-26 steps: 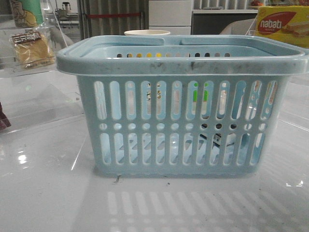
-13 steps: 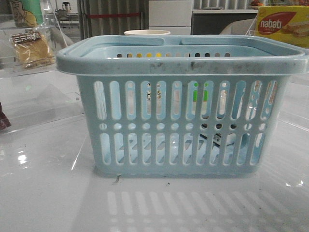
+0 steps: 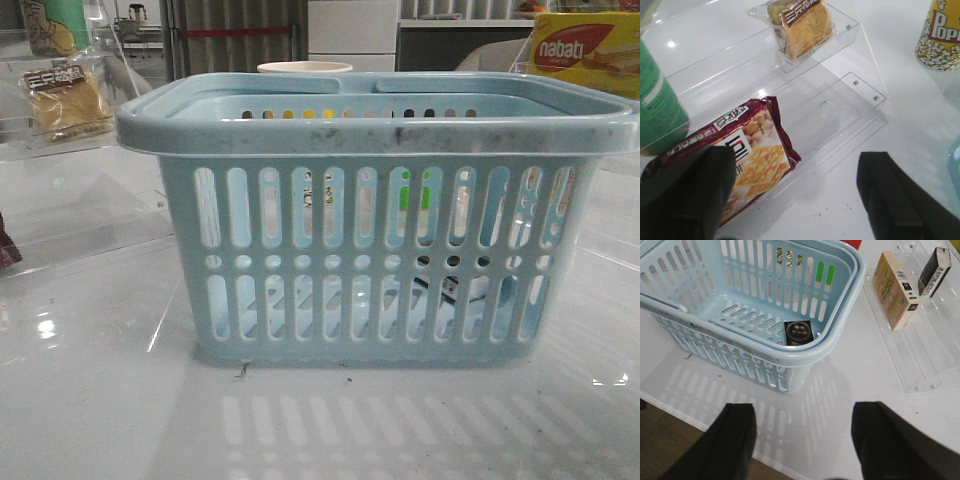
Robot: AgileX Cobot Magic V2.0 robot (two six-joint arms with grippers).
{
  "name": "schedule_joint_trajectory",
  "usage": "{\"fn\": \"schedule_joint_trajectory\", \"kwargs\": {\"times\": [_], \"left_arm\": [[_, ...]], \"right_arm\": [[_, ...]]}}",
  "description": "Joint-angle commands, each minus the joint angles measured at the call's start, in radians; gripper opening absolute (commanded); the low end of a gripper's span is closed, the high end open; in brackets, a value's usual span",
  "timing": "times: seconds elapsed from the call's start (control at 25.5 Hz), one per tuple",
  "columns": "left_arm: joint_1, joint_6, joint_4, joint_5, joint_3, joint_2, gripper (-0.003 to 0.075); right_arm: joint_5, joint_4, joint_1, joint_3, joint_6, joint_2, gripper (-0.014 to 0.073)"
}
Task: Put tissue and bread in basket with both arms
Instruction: 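Reach the left gripper toward the wrapped bread bun on the shelf, then grasp the wrapped bread bun with the left gripper and lift it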
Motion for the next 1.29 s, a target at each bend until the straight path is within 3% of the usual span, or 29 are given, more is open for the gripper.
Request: {"fn": "schedule_joint_trajectory", "kwargs": {"times": [0.0, 0.27, 0.59, 1.1, 1.14, 1.25], "left_arm": [[-0.002, -0.001, -0.003, -0.093, -0.141, 0.143, 0.0606], [-0.002, -0.001, 0.000, -0.096, -0.443, 0.481, 0.0601], [0.000, -0.001, 0.002, -0.111, -0.652, 0.659, 0.0601], [0.000, -0.001, 0.028, -0.155, -0.732, 0.757, 0.0600], [0.000, -0.001, 0.032, -0.155, -0.732, 0.758, 0.0595], [0.000, -0.001, 0.037, -0.155, -0.732, 0.758, 0.0509]], "right_arm": [[-0.067, -0.020, -0.001, -0.026, -0.008, 0.001, 0.0521], [-0.067, -0.020, -0.001, -0.026, -0.008, 0.001, 0.0521], [-0.067, -0.020, -0.001, -0.026, -0.008, 0.001, 0.0521], [-0.065, -0.020, -0.001, -0.026, -0.008, 0.001, 0.0521], [-0.065, -0.020, -0.001, -0.026, -0.008, 0.001, 0.0492], [-0.065, -0.020, -0.001, -0.026, -0.008, 0.001, 0.0492]]}}
